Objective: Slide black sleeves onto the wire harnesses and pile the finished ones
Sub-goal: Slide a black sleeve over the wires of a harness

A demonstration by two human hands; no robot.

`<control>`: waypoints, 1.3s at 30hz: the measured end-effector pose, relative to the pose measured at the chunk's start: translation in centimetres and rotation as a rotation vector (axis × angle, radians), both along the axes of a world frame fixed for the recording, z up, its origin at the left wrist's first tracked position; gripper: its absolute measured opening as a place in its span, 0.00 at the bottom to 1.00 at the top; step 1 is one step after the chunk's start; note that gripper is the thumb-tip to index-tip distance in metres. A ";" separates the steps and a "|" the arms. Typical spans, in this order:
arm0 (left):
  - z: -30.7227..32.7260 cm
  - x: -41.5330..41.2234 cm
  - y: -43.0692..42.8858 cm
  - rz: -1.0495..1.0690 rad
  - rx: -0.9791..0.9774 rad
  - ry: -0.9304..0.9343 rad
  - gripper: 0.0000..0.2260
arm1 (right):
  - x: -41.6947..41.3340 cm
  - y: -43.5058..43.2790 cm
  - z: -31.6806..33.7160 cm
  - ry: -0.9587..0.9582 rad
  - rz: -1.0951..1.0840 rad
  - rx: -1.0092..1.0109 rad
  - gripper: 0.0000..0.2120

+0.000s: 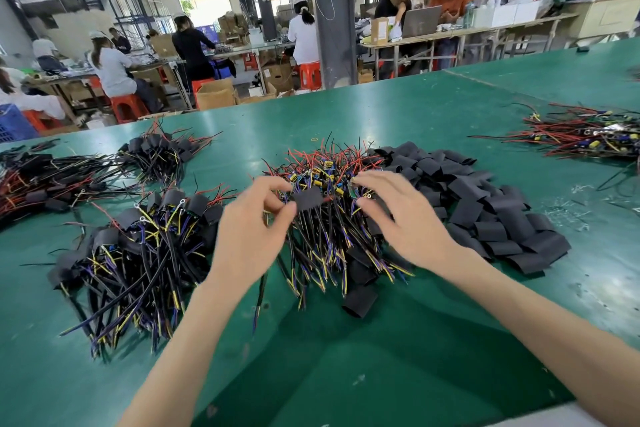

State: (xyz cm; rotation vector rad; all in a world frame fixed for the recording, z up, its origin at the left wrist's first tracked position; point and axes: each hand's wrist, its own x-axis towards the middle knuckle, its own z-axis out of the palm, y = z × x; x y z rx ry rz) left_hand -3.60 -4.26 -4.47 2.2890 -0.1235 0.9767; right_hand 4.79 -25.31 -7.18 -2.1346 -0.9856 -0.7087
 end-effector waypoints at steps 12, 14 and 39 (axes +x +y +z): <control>0.1 -0.9 12.0 0.867 0.144 0.029 0.10 | 3.8 -2.9 -1.3 0.489 -0.695 -0.621 0.17; -0.5 -1.1 12.8 0.961 0.091 0.109 0.11 | 3.7 -2.9 -1.5 0.473 -0.667 -0.656 0.17; -2.2 2.9 0.2 0.238 0.127 0.202 0.13 | 3.3 -0.9 -1.6 0.282 -0.315 -0.159 0.17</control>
